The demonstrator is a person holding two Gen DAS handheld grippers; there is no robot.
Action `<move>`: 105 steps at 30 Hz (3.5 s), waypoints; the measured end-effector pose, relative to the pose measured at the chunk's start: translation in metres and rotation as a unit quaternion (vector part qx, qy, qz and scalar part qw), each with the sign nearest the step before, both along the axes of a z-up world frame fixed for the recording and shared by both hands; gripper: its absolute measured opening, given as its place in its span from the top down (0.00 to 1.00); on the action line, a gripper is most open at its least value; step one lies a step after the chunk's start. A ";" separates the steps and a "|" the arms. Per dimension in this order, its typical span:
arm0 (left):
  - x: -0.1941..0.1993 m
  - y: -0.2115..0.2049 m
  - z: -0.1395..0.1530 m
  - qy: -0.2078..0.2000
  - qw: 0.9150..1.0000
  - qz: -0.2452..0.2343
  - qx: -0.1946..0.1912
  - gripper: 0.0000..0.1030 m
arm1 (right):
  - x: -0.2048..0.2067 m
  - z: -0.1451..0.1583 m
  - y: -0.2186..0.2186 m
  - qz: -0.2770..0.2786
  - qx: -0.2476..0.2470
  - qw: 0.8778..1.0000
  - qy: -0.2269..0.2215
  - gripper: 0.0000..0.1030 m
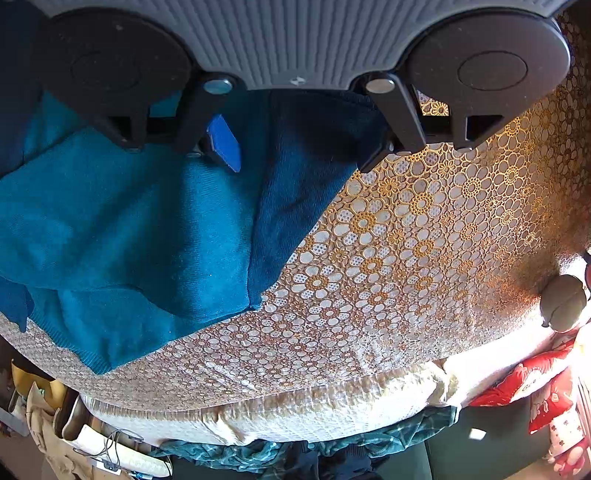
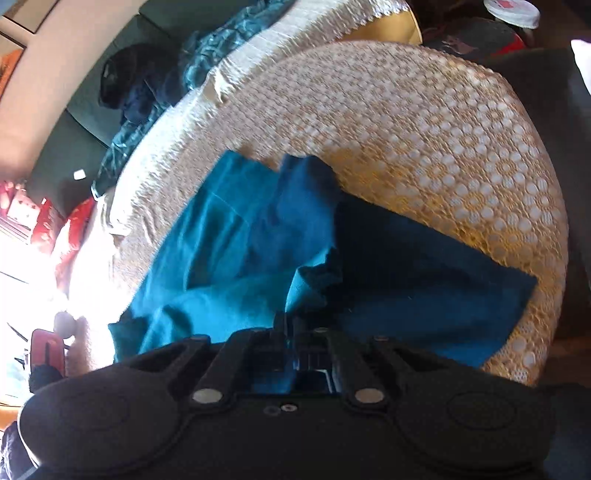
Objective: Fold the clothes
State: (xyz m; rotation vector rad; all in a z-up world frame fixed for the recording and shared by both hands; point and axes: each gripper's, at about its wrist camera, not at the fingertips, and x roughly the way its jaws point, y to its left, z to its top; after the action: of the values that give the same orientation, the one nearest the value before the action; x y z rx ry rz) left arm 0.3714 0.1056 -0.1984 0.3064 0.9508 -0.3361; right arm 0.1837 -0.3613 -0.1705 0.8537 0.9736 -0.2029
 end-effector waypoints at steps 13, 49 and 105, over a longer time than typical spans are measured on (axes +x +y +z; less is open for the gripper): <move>-0.040 0.026 0.027 0.055 0.996 -0.020 -0.072 0.33 | 0.099 0.046 0.076 0.302 0.001 0.951 -0.071 0.00; 0.006 0.079 -0.001 0.040 0.952 0.226 -0.200 0.89 | 0.313 -0.017 0.305 0.466 -0.011 0.884 -0.017 0.00; -0.034 -0.030 0.007 -0.002 0.994 0.052 -0.096 0.31 | 0.086 -0.003 0.063 0.314 -0.054 0.947 0.036 0.00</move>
State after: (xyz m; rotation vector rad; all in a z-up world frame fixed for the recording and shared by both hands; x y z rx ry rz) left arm 0.3372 0.0752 -0.1912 0.0818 0.9188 -0.3273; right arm 0.2698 -0.2983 -0.1736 0.4046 1.2450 0.2612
